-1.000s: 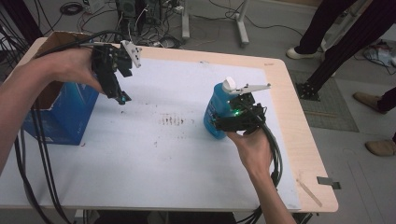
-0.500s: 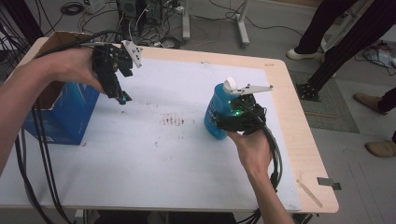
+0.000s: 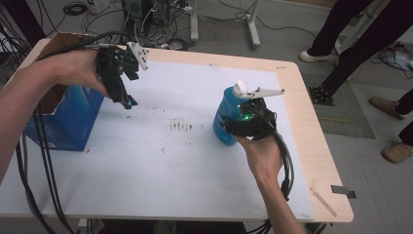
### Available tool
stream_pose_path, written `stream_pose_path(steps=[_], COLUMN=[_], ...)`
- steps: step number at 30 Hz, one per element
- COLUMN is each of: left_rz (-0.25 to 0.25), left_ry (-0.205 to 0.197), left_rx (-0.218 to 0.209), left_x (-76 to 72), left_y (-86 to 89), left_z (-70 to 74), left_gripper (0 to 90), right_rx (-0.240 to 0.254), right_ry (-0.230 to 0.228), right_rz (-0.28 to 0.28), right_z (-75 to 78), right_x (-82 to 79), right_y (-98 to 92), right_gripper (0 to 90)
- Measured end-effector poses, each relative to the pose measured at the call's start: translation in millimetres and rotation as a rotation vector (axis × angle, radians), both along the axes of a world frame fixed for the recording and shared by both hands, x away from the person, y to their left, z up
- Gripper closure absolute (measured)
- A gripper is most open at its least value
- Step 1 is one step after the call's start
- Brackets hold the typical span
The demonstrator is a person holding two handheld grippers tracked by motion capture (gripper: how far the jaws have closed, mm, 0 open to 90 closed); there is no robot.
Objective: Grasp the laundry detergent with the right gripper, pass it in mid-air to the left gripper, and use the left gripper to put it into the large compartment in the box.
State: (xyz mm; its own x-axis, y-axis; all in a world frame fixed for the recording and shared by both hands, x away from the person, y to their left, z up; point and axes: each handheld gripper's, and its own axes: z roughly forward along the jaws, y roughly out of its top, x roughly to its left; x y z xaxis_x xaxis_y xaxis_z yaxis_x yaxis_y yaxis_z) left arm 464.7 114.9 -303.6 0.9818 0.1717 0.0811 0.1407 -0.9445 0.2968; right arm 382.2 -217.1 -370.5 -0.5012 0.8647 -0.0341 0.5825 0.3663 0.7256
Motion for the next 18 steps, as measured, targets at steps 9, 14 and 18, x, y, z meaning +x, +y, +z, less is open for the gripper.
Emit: stream_pose_path(steps=[9,14,18], left_rz=[0.001,-0.001,-0.009], left_ry=[0.000,-0.005,-0.009], left_rx=[-0.001,-0.002,-0.001], left_x=[-0.5,-0.5,-0.9], left_y=[0.5,0.7,0.5], left_z=[0.5,1.1,2.0], left_gripper=[16.0,16.0,16.0], right_rx=[0.028,0.036,0.051], right_ry=[0.010,0.006,0.001], right_rz=[0.011,0.017,0.025], right_z=[-1.9,-1.9,-3.2], right_x=[0.7,1.0,1.3], right_y=[-1.3,-1.4,-1.5], right_gripper=[36.9,38.6,42.1])
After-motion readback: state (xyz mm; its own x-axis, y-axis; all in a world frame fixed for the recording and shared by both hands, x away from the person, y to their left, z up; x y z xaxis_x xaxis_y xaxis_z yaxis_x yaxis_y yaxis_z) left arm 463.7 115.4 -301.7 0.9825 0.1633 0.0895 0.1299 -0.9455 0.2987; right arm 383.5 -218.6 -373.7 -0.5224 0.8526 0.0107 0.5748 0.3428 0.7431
